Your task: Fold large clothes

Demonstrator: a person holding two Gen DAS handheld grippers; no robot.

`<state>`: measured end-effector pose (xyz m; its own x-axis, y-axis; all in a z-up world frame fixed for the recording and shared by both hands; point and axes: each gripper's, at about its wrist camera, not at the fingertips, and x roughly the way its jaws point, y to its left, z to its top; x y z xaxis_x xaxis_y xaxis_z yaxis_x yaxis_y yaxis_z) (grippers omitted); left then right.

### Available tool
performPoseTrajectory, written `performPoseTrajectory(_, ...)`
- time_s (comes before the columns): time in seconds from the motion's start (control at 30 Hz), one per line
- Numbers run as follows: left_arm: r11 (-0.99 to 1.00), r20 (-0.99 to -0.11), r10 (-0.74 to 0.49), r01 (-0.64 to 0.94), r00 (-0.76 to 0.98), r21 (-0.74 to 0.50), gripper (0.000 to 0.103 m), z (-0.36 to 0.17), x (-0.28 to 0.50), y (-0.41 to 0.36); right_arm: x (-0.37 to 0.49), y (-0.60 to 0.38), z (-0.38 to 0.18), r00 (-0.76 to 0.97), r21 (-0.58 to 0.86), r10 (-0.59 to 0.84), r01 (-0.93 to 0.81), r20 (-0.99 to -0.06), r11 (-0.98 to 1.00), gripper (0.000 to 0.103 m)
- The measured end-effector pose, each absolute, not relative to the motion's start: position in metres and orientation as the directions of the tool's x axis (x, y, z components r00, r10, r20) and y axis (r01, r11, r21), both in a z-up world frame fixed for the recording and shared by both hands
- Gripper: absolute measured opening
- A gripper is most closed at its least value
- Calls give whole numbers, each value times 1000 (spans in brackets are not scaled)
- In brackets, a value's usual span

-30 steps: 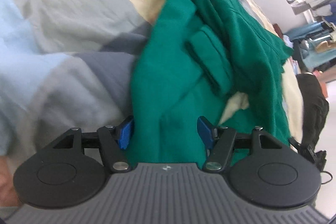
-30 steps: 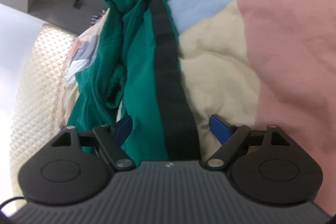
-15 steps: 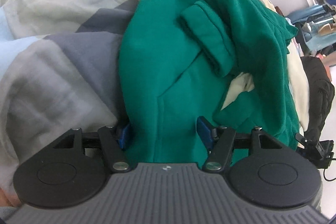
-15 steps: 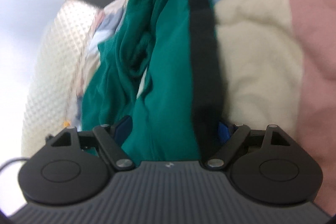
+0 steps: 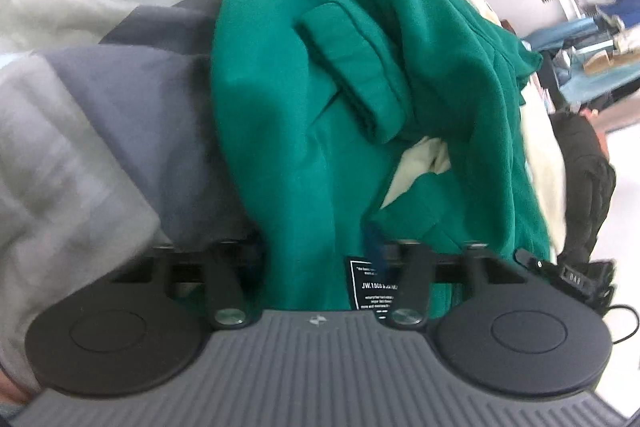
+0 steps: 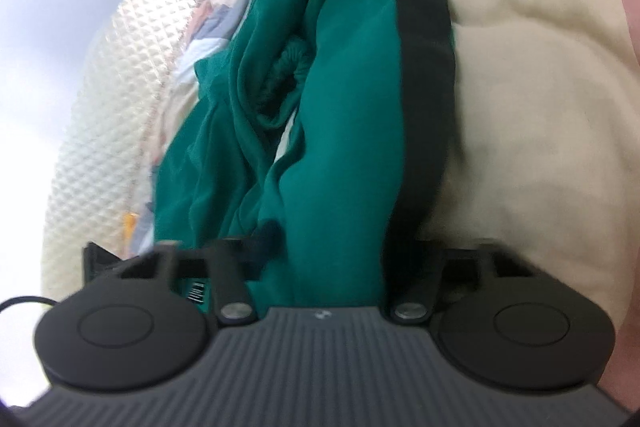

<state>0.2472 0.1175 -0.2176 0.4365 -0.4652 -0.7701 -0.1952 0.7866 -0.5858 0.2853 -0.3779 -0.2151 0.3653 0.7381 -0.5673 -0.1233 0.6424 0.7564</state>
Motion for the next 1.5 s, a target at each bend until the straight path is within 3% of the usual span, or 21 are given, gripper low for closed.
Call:
performPoseTrajectory(0.03, 782, -762, -466, -195, 449, -593, 19, -215, 245, 119, 285, -374, -208, 362, 739, 731, -149, -578, 657, 25)
performPoseTrajectory(0.07, 770, -746, -474, -192, 467, -609, 13, -211, 242, 122, 283, -370, -200, 363, 717, 726, -188, -584, 671, 24)
performPoseTrajectory(0.43, 656, -545, -517, -104, 660, -748, 10, -137, 204, 159, 262, -347, -89, 481, 668, 760, -392, -438, 633, 17)
performPoseTrajectory(0.73, 512, -381, -532, -71, 756, -856, 10, -95, 135, 209, 219, -364, -47, 577, 753, 773, -377, -265, 540, 16)
performPoseTrajectory(0.93, 439, -276, -572, 4, 772, -898, 10, -87, 92, 213, 181, -372, -43, 623, 807, 757, -335, -198, 487, 17)
performPoseTrajectory(1.1, 404, -247, -581, 11, 775, -915, 10, -99, 97, 215, 177, -376, -55, 670, 866, 716, -227, -194, 446, 17)
performPoseTrajectory(1.27, 383, -222, -575, 19, 787, -924, 10, -91, 153, 218, 217, -366, -60, 729, 891, 656, -147, -196, 430, 17)
performPoseTrajectory(1.5, 487, -314, -485, -46, 816, -872, 11, -74, 287, 217, 317, -361, -81, 802, 938, 547, 48, -241, 344, 17)
